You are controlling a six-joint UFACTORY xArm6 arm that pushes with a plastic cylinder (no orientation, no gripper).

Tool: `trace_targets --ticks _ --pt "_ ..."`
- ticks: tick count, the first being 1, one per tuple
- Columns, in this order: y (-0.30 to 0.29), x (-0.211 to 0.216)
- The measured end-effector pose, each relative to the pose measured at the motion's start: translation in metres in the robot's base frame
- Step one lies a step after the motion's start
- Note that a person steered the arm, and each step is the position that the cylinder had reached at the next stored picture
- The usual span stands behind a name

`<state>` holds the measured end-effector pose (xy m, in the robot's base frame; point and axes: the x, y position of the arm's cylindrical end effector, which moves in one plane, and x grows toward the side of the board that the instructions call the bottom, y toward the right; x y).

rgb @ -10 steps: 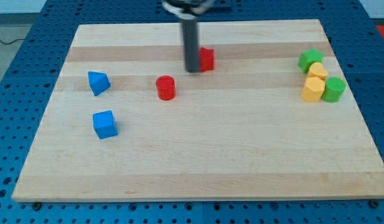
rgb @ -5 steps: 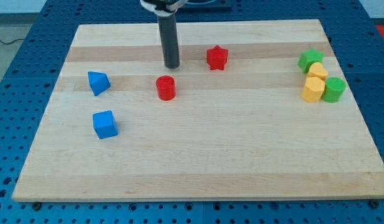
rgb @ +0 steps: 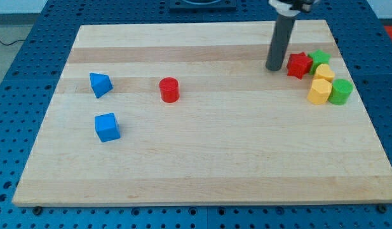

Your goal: Push red star into green star

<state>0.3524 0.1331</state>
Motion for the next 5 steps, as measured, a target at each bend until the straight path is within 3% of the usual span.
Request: trace_targets --ticks 2,5 --pt "0.009 0.037" --pt "0.042 0.011"
